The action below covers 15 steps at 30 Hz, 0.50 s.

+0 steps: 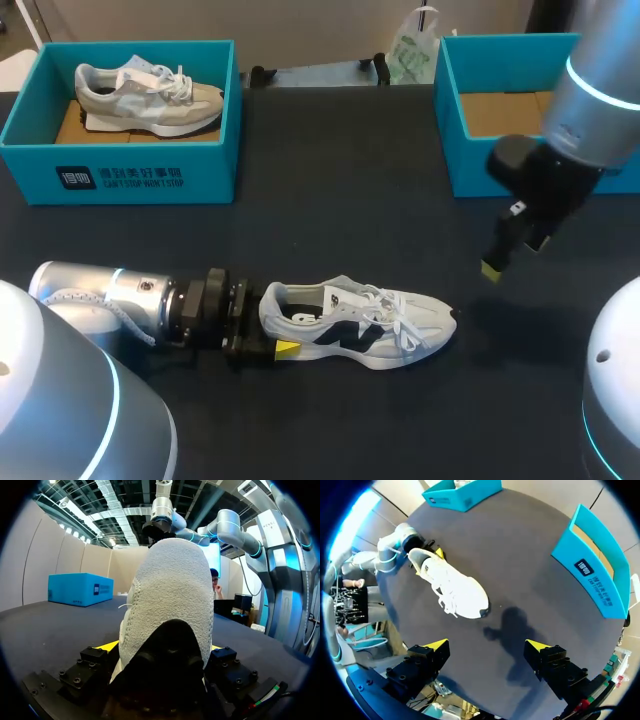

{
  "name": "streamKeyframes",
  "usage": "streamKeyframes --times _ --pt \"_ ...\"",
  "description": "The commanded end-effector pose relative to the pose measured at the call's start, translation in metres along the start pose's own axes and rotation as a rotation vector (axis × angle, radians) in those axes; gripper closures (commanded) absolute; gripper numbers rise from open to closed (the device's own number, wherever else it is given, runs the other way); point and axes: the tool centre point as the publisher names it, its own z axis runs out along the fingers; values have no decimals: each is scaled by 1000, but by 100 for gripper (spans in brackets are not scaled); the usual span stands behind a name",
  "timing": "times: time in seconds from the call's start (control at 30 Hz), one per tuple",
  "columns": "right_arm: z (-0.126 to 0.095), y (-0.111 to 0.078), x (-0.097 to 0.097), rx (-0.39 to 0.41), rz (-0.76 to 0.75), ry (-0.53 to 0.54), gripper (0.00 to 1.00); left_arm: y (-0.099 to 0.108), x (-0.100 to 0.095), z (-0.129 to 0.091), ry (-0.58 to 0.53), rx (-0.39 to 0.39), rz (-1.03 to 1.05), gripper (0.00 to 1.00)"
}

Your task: Take the shoe out of the shoebox, open the shoe tongue, remove and reinsert the insole, then place the shoe into the shoebox

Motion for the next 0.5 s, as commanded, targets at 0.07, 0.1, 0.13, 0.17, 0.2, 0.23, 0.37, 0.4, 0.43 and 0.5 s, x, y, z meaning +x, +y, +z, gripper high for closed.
streamKeyframes --times 0.07,0.1,0.13,0.17,0.2,0.23,0.37,0.4,0.43,0.5 --pt "1 1 0 1 1 -2 0 0 1 0 -5 0 1 100" --pt "1 1 0 1 1 -2 0 0 1 0 -5 0 1 100" --pt "-1 4 1 -15 88 -12 0 0 1 0 -5 0 1 100" --pt "0 8 3 -21 137 8 0 0 1 0 -5 0 1 100" --pt "1 12 8 15 199 -35 0 0 1 0 -5 0 1 100" --pt "2 16 13 31 235 -45 0 0 1 0 -5 0 1 100" --pt "5 34 38 74 352 -94 0 0 1 0 -5 0 1 100" --pt "5 39 45 87 375 -110 0 0 1 0 -5 0 1 100" --pt "7 44 53 113 405 -141 0 0 1 0 -5 0 1 100" --pt "10 52 68 135 474 -179 0 0 1 0 -5 0 1 100"
